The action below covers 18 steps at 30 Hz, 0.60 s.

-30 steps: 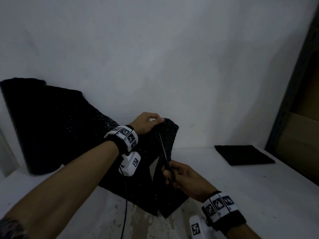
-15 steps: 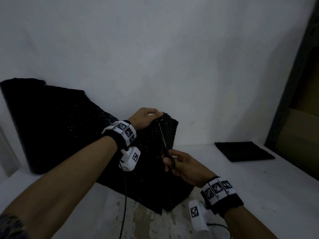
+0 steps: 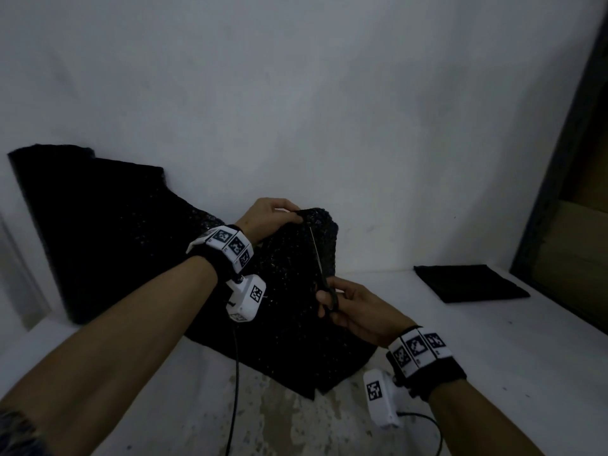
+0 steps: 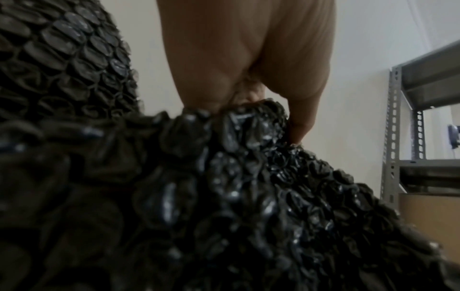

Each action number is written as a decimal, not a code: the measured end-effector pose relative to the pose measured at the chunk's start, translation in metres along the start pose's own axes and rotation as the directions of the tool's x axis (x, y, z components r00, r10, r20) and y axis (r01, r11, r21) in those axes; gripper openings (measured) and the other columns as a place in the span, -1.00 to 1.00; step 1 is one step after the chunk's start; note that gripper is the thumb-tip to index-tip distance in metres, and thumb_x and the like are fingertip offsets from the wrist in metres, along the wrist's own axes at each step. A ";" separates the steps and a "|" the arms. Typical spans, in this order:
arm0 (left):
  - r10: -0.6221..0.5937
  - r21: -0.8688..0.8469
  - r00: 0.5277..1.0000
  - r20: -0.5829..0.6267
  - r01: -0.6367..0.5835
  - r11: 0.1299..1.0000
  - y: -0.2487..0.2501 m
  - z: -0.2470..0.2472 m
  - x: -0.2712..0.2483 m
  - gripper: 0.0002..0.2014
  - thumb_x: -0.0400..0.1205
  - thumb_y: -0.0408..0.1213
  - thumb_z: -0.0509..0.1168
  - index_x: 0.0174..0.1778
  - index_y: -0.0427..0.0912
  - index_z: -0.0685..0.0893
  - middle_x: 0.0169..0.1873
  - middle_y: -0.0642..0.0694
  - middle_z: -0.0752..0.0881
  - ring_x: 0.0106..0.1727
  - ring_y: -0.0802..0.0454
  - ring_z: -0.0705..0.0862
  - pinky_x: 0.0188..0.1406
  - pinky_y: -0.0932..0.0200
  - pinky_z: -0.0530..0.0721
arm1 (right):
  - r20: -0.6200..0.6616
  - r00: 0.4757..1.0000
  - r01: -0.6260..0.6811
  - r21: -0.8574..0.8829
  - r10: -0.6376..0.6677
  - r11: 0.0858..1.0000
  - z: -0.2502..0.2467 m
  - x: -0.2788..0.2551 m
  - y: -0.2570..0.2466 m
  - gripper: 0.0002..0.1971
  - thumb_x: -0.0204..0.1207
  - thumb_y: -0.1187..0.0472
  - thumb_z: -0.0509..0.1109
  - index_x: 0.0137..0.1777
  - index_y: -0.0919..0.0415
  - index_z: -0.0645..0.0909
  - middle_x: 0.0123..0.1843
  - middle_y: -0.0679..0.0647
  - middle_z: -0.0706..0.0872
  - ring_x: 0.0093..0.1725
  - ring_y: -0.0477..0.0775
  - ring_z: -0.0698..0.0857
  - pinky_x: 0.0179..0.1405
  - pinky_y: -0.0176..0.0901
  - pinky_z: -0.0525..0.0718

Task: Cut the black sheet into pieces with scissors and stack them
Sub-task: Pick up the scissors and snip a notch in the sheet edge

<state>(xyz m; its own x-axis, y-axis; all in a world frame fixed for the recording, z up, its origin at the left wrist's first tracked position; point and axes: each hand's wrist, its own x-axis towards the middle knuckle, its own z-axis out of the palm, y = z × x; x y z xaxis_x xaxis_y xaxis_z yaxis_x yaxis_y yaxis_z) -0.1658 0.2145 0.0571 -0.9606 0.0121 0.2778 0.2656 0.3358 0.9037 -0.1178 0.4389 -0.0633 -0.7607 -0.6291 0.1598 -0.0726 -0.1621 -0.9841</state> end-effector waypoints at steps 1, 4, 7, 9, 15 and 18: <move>0.005 -0.003 1.000 0.003 -0.005 1.000 0.001 0.001 -0.001 -0.92 0.54 -0.48 0.48 -0.07 -0.33 0.79 -0.19 -0.30 0.80 -0.23 0.01 0.77 -0.23 0.30 0.72 | 0.003 1.000 -0.003 0.002 0.003 1.000 0.001 0.000 -0.001 -0.90 0.56 0.06 0.52 -0.07 0.07 0.71 -0.24 0.16 0.66 -0.18 0.22 0.35 -0.29 -0.12 0.27; 0.018 -0.010 1.000 0.011 -0.018 1.000 0.002 0.005 -0.003 -0.93 0.55 -0.51 0.47 -0.08 -0.34 0.77 -0.19 -0.28 0.80 -0.30 0.10 0.76 -0.28 0.37 0.69 | -0.007 1.000 -0.020 -0.010 0.020 1.000 0.001 0.002 -0.005 -0.85 0.57 0.08 0.50 0.02 0.12 0.68 -0.24 0.16 0.67 -0.21 0.13 0.43 -0.30 -0.18 0.33; 0.028 -0.017 1.000 0.007 -0.028 0.999 0.000 0.006 -0.003 -0.93 0.55 -0.51 0.48 -0.13 -0.28 0.78 -0.14 -0.32 0.80 -0.18 -0.01 0.76 -0.21 0.36 0.71 | -0.017 0.999 -0.028 -0.025 0.027 0.999 0.000 0.001 -0.007 -0.82 0.57 0.09 0.48 0.06 0.16 0.67 -0.23 0.16 0.67 -0.24 0.05 0.49 -0.31 -0.22 0.37; 0.030 -0.013 1.000 0.001 -0.030 0.999 -0.002 0.008 -0.002 -0.93 0.55 -0.50 0.48 -0.13 -0.27 0.78 -0.15 -0.30 0.80 -0.14 -0.04 0.75 -0.21 0.37 0.71 | -0.015 0.999 -0.032 -0.020 0.032 0.999 0.000 0.001 -0.006 -0.76 0.55 0.06 0.51 0.10 0.17 0.67 -0.22 0.16 0.68 -0.22 0.09 0.49 -0.28 -0.18 0.37; 0.023 0.005 1.000 -0.020 -0.023 1.000 -0.006 0.008 -0.001 -0.92 0.53 -0.43 0.52 -0.09 -0.31 0.81 -0.16 -0.26 0.81 -0.16 0.01 0.77 -0.19 0.36 0.70 | -0.005 0.999 -0.036 0.007 0.036 0.999 0.001 -0.001 0.000 -0.73 0.56 0.09 0.47 0.17 0.21 0.66 -0.22 0.17 0.69 -0.30 0.02 0.50 -0.36 -0.24 0.38; 0.008 0.004 0.999 -0.049 -0.008 1.000 -0.006 0.008 -0.002 -0.84 0.55 -0.35 0.52 -0.04 -0.38 0.82 -0.25 -0.16 0.80 -0.27 0.12 0.75 -0.23 0.33 0.68 | -0.003 0.999 -0.046 0.020 0.046 0.999 0.003 -0.003 0.002 -0.70 0.56 0.09 0.45 0.21 0.22 0.65 -0.21 0.15 0.69 -0.34 -0.04 0.52 -0.40 -0.31 0.42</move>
<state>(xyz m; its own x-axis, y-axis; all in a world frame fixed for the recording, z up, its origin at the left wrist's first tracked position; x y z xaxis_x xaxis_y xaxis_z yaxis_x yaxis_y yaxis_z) -0.1663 0.2197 0.0486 -0.9533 -0.0317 0.3004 0.2725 0.3393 0.9003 -0.1141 0.4381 -0.0652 -0.7651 -0.6338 0.1143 -0.0249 -0.1482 -0.9886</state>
